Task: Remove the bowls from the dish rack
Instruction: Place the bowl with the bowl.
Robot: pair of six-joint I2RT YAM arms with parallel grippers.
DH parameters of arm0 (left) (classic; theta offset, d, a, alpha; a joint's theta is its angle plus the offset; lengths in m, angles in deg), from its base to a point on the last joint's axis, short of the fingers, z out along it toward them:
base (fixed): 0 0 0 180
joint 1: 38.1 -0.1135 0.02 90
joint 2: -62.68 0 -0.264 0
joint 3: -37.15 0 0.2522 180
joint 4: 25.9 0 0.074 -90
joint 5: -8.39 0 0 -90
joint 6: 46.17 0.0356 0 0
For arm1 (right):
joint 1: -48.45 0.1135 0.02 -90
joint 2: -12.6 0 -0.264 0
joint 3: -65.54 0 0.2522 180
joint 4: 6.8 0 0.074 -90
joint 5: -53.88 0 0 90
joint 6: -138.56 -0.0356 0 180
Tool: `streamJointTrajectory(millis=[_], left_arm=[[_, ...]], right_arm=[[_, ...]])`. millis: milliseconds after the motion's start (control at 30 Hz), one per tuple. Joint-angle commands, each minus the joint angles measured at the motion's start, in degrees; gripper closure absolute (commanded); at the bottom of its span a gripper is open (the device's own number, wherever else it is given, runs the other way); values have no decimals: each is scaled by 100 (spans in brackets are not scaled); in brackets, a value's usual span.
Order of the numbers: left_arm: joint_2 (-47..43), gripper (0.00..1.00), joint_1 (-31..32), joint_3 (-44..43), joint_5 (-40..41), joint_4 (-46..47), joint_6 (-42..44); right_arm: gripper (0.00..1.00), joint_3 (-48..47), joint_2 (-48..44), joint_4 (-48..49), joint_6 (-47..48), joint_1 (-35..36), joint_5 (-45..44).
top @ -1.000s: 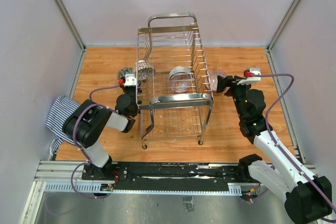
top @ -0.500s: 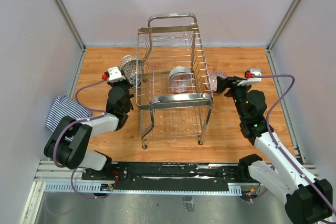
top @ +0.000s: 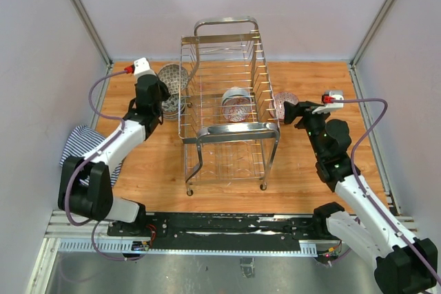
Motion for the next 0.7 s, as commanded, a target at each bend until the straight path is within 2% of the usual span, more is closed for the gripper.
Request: streamJointTrajectory(millis=[0,300,667], left_arm=[[326,99,-166,-713,-539,-1240,-508],[882,100,-492,-1601,-1096,-2604,-418],[1025,100,-822,-1900,-1731,-3239,-376]], right_arm=[[25,-113,-164,-151,0,-164,52],[25,-170,-112,-184,33,-167,80],[25,-171,-78,-158,-31,-162,161]])
